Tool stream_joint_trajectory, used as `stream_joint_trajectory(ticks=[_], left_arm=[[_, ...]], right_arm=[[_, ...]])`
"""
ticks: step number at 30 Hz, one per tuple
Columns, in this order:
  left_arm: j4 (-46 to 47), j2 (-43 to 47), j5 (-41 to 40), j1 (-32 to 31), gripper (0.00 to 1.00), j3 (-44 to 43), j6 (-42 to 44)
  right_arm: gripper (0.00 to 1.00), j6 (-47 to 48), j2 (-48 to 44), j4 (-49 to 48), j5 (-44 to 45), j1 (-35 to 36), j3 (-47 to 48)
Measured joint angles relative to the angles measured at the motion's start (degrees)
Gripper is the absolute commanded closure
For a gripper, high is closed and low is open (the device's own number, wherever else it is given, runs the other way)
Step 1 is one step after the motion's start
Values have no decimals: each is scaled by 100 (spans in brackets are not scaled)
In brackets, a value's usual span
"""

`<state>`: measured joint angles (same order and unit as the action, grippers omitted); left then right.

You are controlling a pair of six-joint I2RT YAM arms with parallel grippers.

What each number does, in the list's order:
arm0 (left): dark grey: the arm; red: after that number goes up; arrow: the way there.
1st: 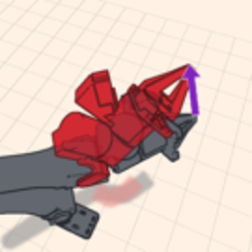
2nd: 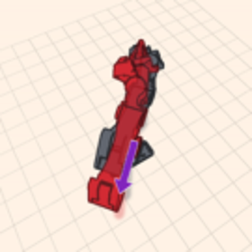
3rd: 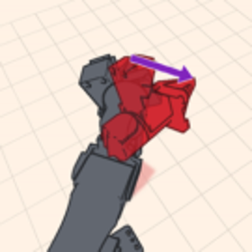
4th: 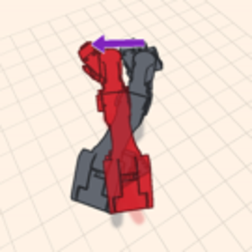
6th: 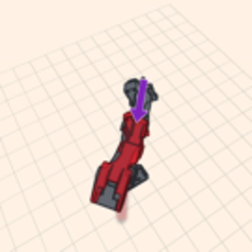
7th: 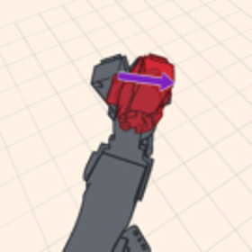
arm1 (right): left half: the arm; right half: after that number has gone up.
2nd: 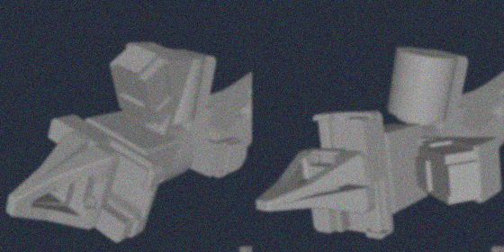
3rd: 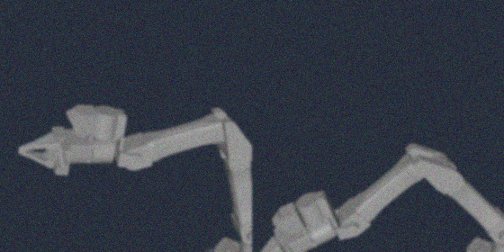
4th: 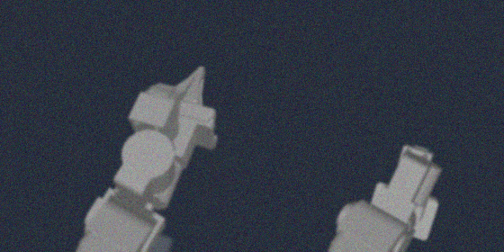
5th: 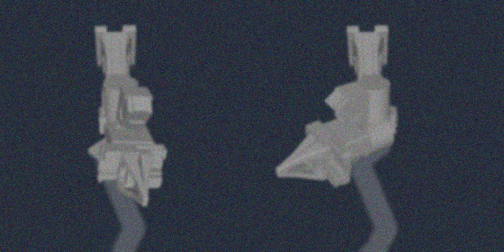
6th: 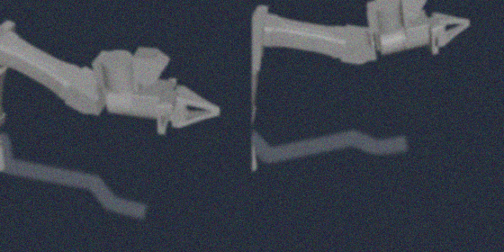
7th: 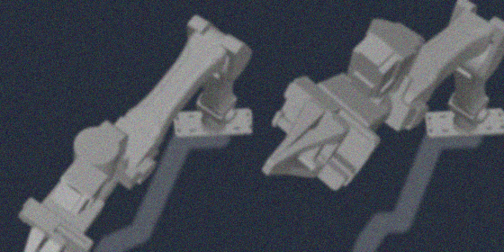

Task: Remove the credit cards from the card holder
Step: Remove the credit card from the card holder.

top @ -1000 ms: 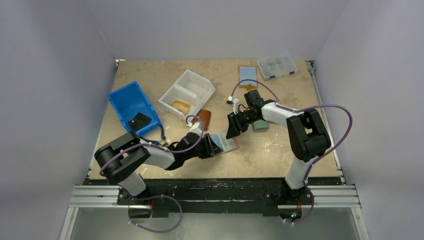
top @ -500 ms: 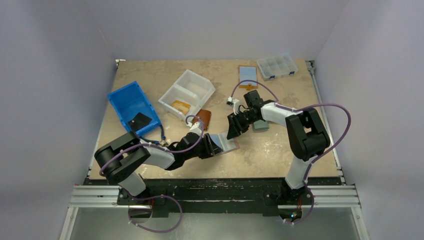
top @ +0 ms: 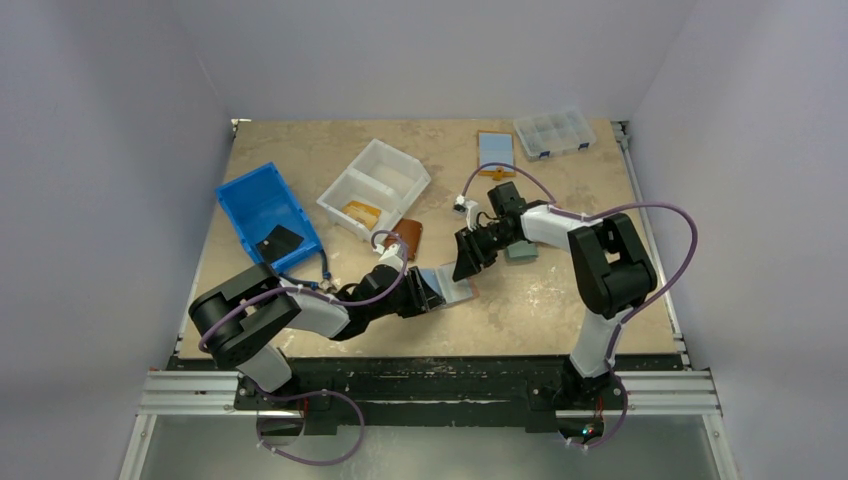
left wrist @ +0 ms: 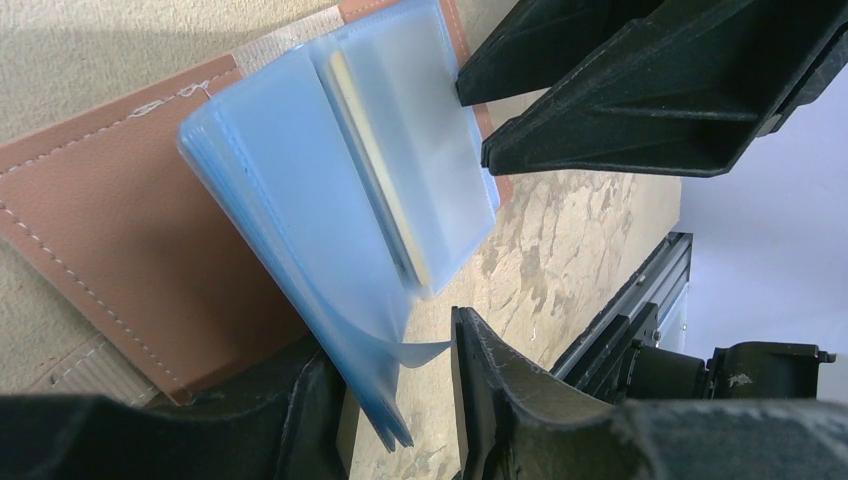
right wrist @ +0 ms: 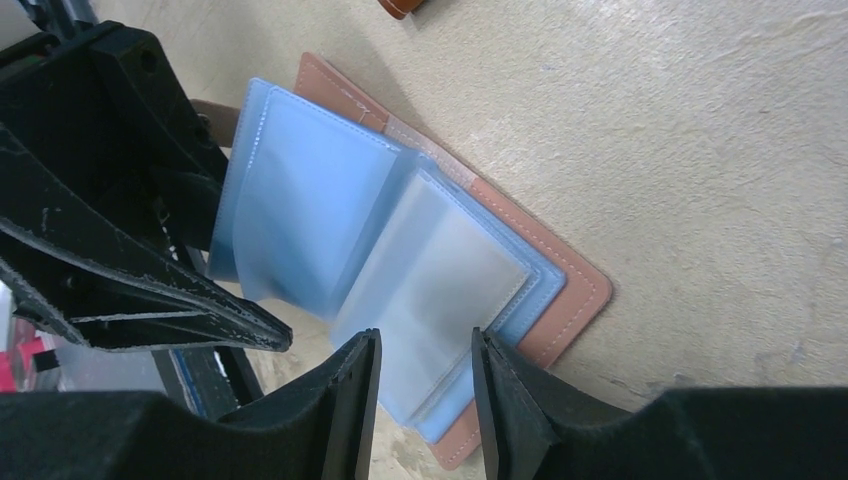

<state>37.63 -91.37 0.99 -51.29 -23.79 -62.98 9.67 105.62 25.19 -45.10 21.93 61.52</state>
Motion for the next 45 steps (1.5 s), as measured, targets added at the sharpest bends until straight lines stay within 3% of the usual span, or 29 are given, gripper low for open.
stream_joint_trajectory(ticks=[13,34,45], left_arm=[[2,-2,4,2,60,0,0],[2,-2,2,2,60,0,0],[4,-2,4,2,60,0,0]], right_arm=[[54,-92,175,63,-706,-20,0],[53,-199,-101,-118,205,-26,-4],[52,-208,20,-120,70,-28,-4]])
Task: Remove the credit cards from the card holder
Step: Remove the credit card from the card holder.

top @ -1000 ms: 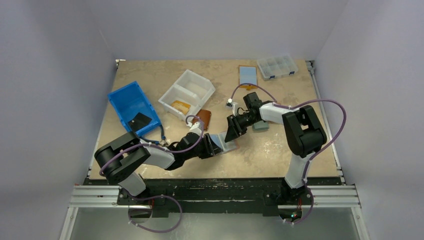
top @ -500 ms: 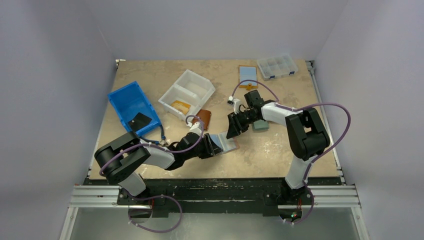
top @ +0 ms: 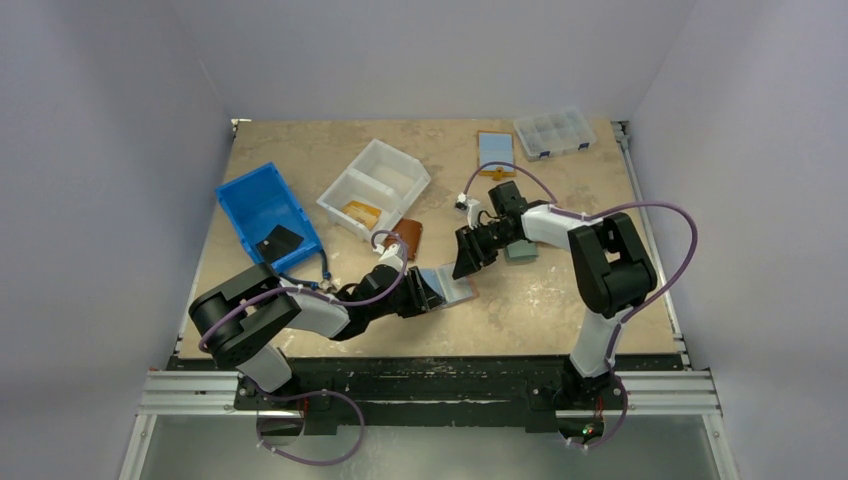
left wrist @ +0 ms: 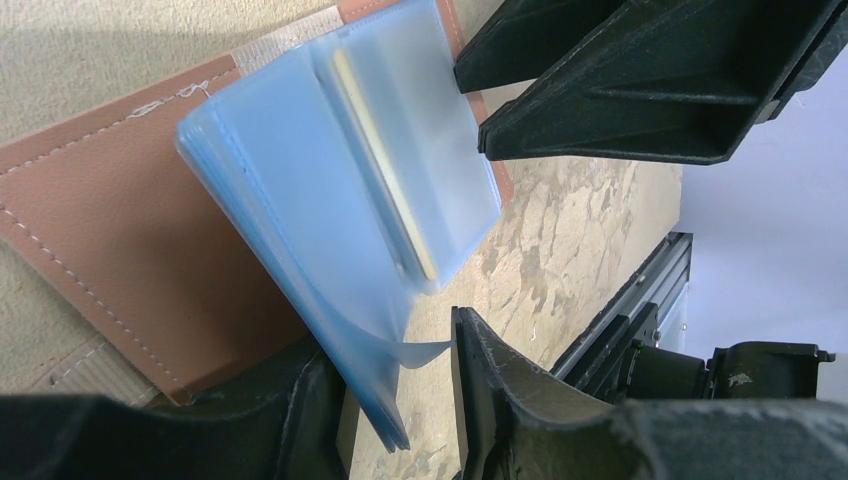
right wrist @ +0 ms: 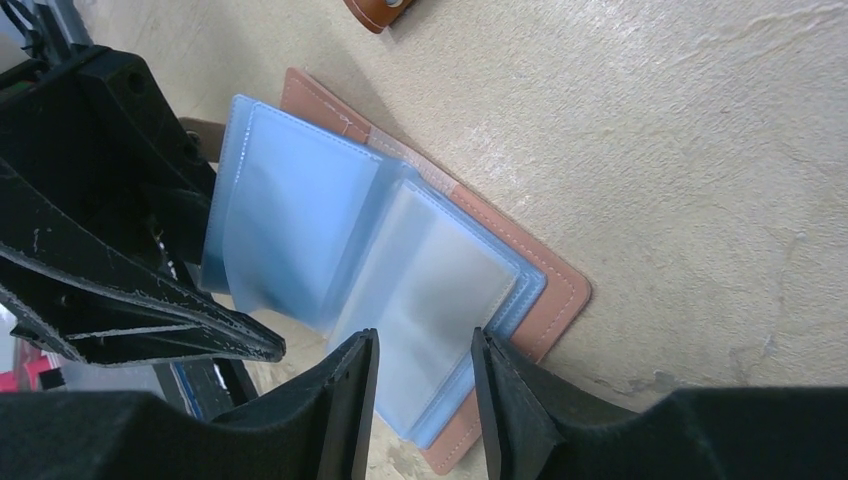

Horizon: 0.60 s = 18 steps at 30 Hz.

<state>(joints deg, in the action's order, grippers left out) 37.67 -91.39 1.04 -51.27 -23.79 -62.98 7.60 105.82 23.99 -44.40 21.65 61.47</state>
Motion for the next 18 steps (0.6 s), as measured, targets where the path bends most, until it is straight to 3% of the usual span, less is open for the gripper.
stream_joint_trajectory(ticks=[10,18], left_arm=[[42,-28,2,2,60,0,2],[155,-164,122,26,52,-98,13]], right_arm=[[52,-28,114,-2,-498,-61,2],[51,-223,284,-33,-1016,-55,0]])
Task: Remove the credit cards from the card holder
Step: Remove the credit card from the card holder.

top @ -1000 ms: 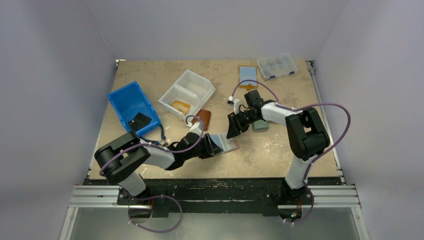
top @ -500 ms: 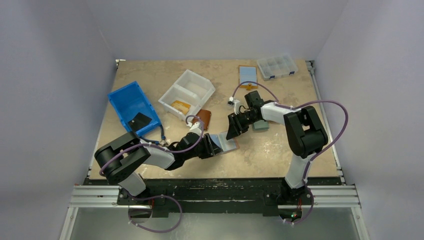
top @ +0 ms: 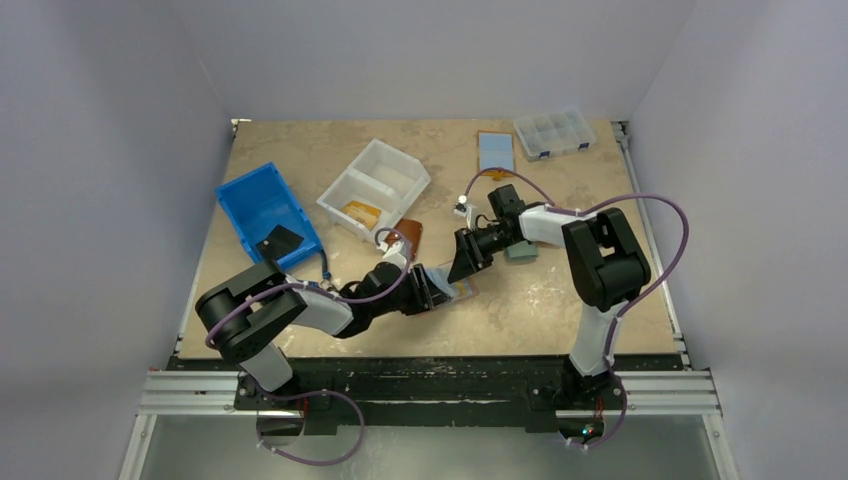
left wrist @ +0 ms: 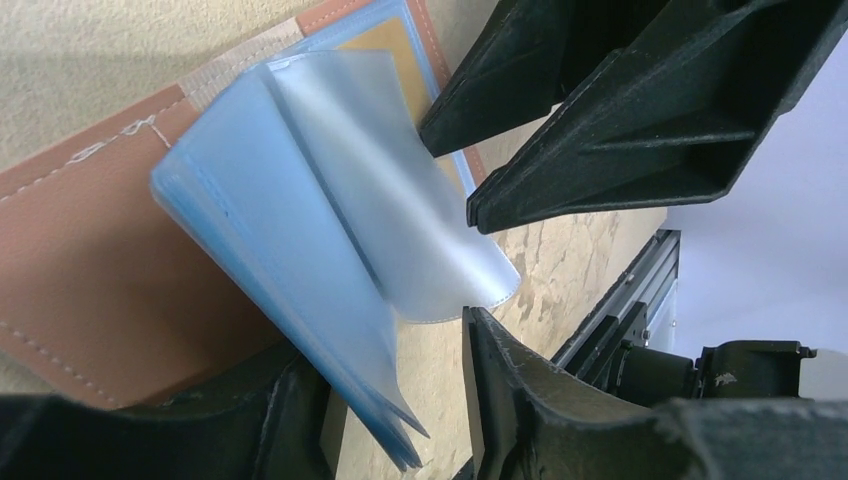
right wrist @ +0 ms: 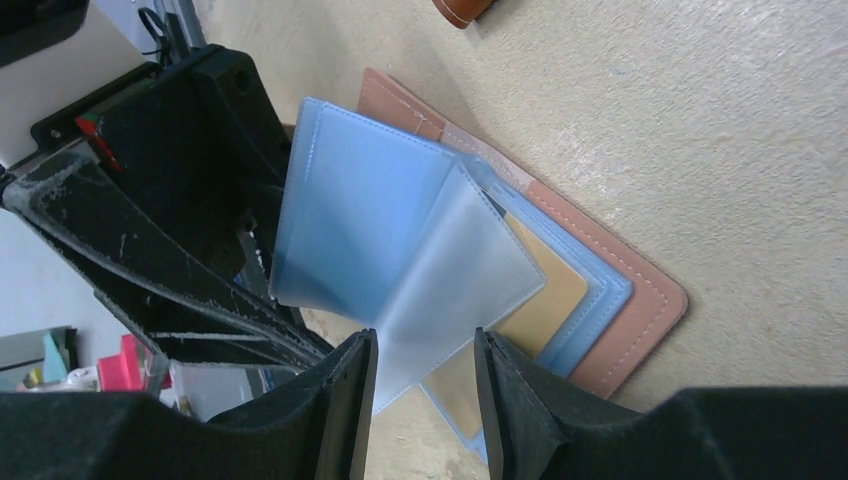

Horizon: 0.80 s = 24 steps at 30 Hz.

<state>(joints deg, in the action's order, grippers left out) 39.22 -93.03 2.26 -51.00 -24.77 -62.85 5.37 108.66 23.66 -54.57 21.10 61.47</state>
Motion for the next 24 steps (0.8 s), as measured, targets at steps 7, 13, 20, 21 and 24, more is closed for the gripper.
stream_joint_trajectory(ticks=[7,13,20,21,24], left_arm=[[81,-94,98,0,40,-114,39],[205,-120,212,0,33,-129,111],[247,-247,313,0,36,-267,225],[227,-262,308,0,40,-299,225],[168,-286,297,-11,52,-310,236]], right_arm=[[52,-136,83,-81,-291,0,-9],[53,-181,85,-101,-772,0,-9],[53,-195,87,-96,-1012,142,-11],[53,-192,90,-96,-1043,195,-11],[53,-57,98,-98,-984,295,-2]])
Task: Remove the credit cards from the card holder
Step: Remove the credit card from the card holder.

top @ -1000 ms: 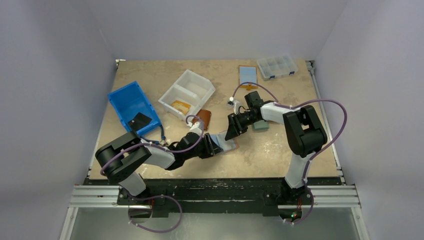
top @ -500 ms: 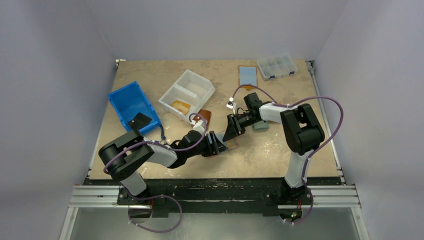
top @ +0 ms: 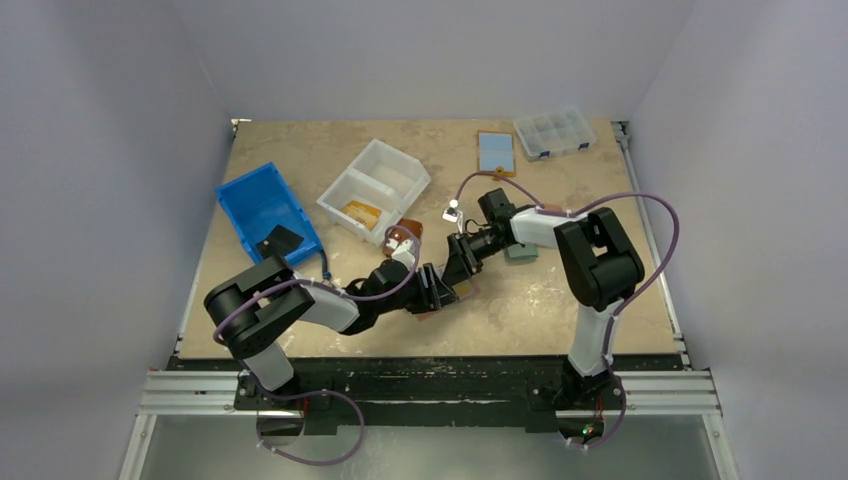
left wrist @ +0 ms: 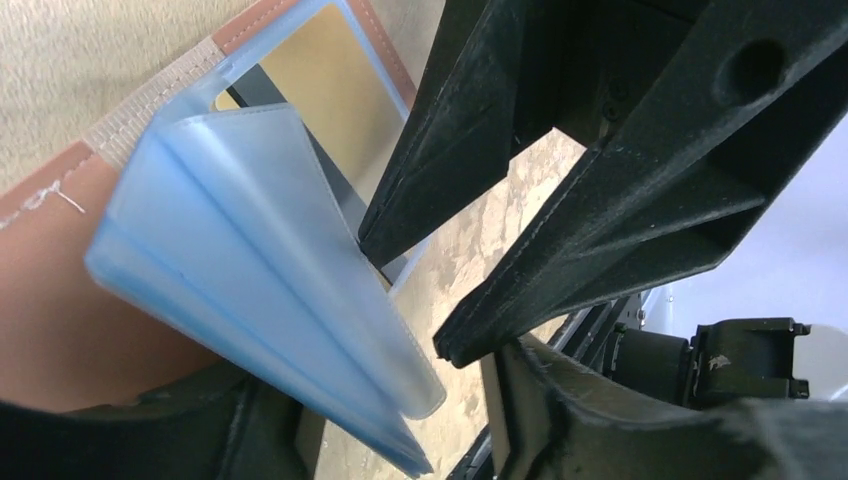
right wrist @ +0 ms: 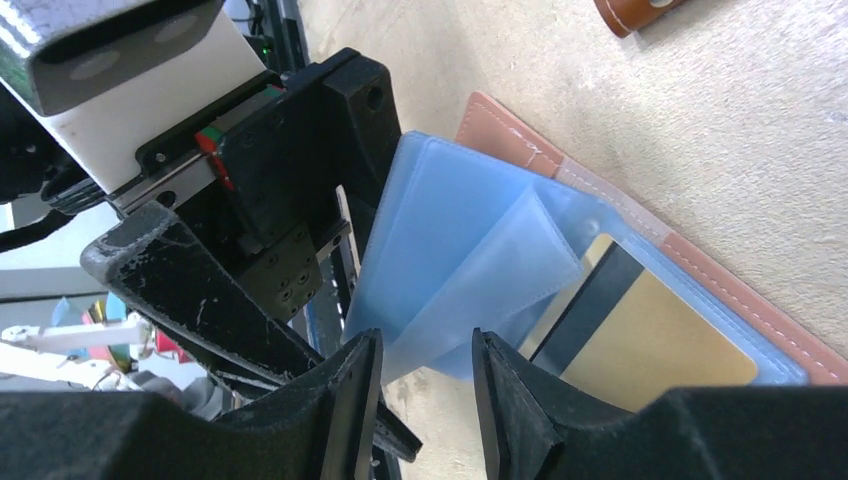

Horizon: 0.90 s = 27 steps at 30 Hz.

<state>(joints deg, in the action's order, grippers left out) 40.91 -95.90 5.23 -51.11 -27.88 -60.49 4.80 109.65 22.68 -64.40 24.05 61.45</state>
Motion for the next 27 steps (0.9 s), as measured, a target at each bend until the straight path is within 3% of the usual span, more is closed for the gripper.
stream_joint_trajectory(ticks=[8,16,27], left_arm=[[-341,-15,-184,-28,76,2,-98],[-173,-15,-378,26,76,157,-280],[-79,-37,-389,37,76,190,-302]], right_arm=[[51,756,-70,511,356,55,249],[53,909,-734,614,951,-136,236],[53,411,-704,315,2361,-376,44]])
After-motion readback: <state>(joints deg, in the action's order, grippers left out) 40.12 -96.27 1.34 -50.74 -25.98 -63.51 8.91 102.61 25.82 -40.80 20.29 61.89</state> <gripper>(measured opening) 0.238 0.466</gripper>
